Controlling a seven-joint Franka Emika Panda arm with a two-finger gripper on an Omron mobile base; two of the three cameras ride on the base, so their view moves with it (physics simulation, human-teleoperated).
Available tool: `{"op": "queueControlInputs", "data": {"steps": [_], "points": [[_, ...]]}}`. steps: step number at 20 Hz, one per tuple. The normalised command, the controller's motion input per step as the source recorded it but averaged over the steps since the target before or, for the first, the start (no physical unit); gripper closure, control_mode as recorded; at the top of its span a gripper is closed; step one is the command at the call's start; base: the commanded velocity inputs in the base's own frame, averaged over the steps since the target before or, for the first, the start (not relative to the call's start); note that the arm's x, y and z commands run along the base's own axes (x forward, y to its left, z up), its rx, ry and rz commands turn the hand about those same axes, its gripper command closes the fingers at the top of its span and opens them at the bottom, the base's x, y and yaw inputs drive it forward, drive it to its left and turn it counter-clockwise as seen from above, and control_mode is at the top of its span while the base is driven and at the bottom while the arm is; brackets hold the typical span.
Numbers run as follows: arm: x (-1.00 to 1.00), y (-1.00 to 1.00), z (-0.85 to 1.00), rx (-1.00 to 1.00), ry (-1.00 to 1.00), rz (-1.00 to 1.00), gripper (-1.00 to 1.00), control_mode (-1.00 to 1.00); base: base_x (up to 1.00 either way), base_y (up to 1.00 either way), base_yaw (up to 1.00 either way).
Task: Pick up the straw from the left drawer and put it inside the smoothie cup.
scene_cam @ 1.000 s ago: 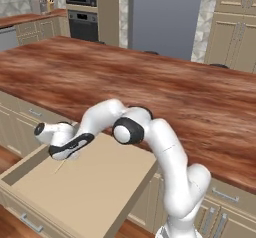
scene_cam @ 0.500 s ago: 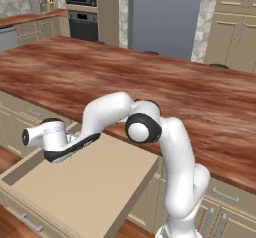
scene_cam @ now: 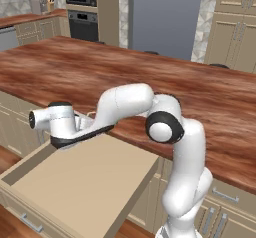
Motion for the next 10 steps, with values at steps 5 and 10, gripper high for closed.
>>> {"op": "queueControlInputs", "data": {"steps": [5,10], "points": [[0.02,-0.83,0.71,0.07,0.00,-0.03,1.00,-1.00,0.00,0.00,0.00],[0.02,-0.83,0.32,0.00,0.00,-0.01,1.00,-1.00,0.00,0.00,0.00]]}}
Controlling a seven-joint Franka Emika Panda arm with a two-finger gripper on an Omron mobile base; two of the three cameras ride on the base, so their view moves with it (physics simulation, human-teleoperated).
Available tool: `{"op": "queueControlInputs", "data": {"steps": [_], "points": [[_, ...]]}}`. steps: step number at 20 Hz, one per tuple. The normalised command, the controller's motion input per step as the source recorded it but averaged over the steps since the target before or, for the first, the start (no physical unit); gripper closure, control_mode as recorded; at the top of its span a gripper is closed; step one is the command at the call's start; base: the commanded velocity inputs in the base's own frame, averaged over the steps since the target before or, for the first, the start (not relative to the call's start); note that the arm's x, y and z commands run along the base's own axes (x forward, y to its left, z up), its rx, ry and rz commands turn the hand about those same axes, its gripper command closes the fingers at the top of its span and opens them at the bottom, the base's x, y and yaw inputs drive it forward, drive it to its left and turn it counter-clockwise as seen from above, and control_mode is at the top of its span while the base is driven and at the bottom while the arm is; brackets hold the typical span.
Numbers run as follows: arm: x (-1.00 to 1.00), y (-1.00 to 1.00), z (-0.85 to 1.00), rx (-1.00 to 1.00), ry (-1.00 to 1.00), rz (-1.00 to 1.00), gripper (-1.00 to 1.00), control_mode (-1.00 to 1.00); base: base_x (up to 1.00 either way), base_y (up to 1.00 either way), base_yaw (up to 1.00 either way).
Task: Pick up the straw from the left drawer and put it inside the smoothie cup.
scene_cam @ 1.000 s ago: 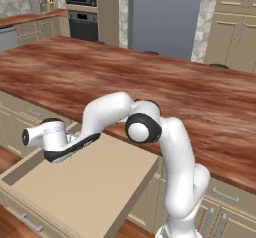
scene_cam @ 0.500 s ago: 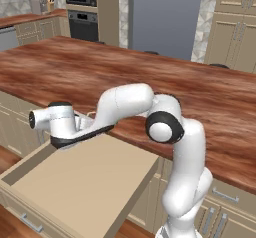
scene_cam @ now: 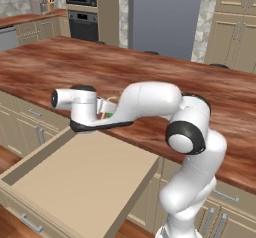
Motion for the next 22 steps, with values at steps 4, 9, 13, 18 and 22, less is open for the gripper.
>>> {"op": "queueControlInputs", "data": {"steps": [4,9,13,18,22], "points": [[0.18,-0.58,0.39,0.00,0.00,-0.02,1.00,-1.00,0.00,0.00,0.00],[0.31,-0.34,0.36,0.02,0.03,-0.13,1.00,-1.00,0.00,0.00,0.00],[0.44,-0.27,-0.01,0.00,0.06,-0.10,1.00,-1.00,0.00,0.00,0.00],[0.23,-0.06,-0.01,0.00,0.03,-0.07,1.00,-1.00,0.00,0.00,0.00],[0.08,-0.04,0.06,-0.01,-0.02,-0.04,1.00,-1.00,0.00,0.00,0.00]]}}
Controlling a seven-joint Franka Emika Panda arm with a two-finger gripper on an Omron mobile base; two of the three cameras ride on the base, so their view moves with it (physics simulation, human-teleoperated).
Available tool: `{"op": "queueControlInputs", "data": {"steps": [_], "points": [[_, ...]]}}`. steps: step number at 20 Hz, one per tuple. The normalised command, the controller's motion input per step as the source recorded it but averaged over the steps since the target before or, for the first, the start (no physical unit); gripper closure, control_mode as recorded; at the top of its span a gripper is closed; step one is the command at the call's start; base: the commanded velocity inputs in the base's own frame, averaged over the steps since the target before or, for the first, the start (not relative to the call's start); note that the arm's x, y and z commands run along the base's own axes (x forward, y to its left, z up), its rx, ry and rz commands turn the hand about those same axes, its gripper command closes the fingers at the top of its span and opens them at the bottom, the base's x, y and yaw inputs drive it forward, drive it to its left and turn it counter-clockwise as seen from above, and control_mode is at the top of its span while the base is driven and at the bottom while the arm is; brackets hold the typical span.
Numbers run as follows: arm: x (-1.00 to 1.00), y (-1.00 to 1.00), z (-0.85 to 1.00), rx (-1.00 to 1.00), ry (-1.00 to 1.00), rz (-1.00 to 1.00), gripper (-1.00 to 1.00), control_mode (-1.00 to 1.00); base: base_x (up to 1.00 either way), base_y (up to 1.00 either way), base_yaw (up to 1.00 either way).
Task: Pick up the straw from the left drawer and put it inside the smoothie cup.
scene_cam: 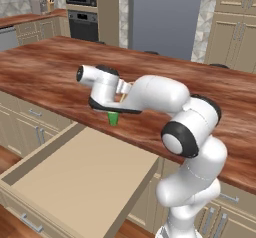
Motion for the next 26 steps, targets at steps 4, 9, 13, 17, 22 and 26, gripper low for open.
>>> {"op": "queueControlInputs", "data": {"steps": [4,9,13,17,22,26], "points": [[0.16,-0.18,-0.06,-0.06,-0.01,-0.02,1.00,-1.00,0.00,0.00,0.00],[0.25,-0.14,-0.16,-0.11,0.00,0.00,1.00,-1.00,0.00,0.00,0.00],[0.21,-0.03,-0.16,-0.11,0.00,0.00,1.00,-1.00,0.00,0.00,0.00],[0.22,0.00,-0.22,-0.09,-0.01,0.00,1.00,-1.00,0.00,0.00,0.00],[0.23,0.00,-0.17,-0.06,-0.03,0.00,1.00,-1.00,0.00,0.00,0.00],[0.16,0.07,-0.10,-0.05,-0.09,0.00,1.00,-1.00,0.00,0.00,0.00]]}}
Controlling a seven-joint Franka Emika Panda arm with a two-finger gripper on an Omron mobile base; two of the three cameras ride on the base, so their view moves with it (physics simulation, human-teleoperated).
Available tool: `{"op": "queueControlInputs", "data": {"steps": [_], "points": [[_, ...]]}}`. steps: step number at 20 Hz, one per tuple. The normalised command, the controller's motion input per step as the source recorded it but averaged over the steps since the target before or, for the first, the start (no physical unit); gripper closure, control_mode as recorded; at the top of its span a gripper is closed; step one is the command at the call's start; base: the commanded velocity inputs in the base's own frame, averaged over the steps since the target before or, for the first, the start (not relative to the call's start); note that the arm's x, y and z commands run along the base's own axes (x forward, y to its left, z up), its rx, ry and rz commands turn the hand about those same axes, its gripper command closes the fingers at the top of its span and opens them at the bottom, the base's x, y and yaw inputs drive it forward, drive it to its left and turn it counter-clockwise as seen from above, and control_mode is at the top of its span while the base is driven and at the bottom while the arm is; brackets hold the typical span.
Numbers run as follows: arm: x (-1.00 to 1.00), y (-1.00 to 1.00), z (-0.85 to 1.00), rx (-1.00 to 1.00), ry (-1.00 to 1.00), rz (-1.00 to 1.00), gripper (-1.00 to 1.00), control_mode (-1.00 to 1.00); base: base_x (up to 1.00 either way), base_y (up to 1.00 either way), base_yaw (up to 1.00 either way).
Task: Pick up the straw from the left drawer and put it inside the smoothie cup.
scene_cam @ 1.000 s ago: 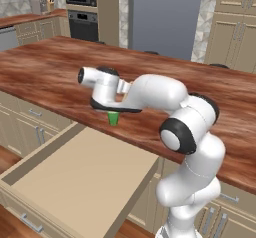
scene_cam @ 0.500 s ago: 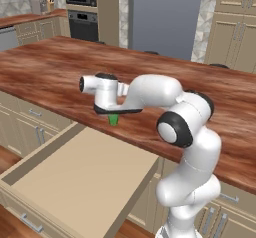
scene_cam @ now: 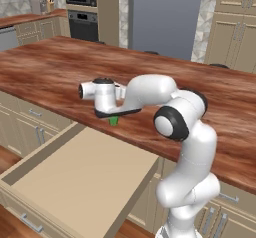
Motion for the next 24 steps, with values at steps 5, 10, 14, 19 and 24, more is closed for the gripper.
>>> {"op": "queueControlInputs", "data": {"steps": [5,10,14,19,24], "points": [[0.03,0.26,0.00,0.00,-0.11,-0.01,1.00,-1.00,0.00,0.00,0.00],[0.25,0.07,-0.12,-0.01,-0.08,-0.02,1.00,-1.00,0.00,0.00,0.00],[0.31,0.03,-0.11,-0.01,-0.08,-0.02,1.00,-1.00,0.00,0.00,0.00],[0.11,0.12,-0.22,0.00,-0.08,-0.01,1.00,-1.00,0.00,0.00,0.00],[0.03,0.13,-0.20,0.00,-0.07,-0.01,1.00,-1.00,0.00,0.00,0.00]]}}
